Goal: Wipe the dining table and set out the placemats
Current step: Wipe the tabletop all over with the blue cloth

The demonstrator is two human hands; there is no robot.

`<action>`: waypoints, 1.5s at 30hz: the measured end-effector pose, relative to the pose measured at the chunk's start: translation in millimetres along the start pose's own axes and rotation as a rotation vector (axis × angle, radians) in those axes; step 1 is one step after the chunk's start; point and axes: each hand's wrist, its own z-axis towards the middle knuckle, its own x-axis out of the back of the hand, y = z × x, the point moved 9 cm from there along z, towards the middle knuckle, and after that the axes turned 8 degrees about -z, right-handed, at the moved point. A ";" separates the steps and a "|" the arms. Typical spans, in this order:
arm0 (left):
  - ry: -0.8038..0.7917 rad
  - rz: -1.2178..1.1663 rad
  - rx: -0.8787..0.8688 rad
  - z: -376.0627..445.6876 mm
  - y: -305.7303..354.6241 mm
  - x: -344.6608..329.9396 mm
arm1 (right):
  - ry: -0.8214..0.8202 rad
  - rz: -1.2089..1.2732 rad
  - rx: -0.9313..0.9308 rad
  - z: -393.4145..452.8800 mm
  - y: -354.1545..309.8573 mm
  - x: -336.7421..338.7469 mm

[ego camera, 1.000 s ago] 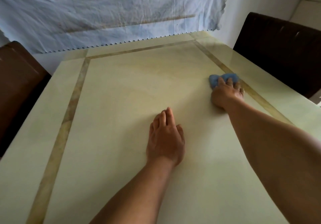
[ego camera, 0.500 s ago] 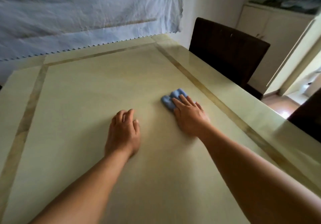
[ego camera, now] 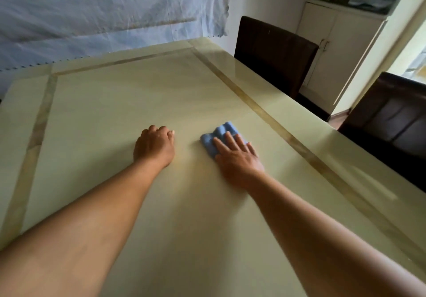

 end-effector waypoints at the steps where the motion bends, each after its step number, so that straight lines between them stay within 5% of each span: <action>1: 0.009 -0.062 0.039 -5.0 -1.2 4.5 | -0.010 0.006 0.040 -8.5 -18.6 -5.8; 7: -0.020 -0.254 0.056 -79.1 11.7 17.4 | 0.074 0.022 0.352 -95.8 -129.7 -23.7; 11: -0.052 -0.305 -0.004 -130.6 26.8 16.5 | 0.053 0.009 0.412 -127.7 -126.1 -25.8; 21: -0.278 -0.295 -0.199 -208.4 42.6 2.1 | -0.014 0.042 -0.387 -153.5 131.4 0.3; 26: -0.336 -0.268 -0.168 -219.2 22.9 4.6 | 0.043 0.072 -0.584 -177.0 162.2 4.4; 37: -0.262 -0.284 -0.191 -241.4 32.2 20.8 | 0.078 0.131 0.155 -226.7 -79.2 -26.2; 45: -0.287 -0.322 -0.174 -271.8 45.9 33.8 | 0.165 0.124 0.188 -290.2 -106.2 -21.0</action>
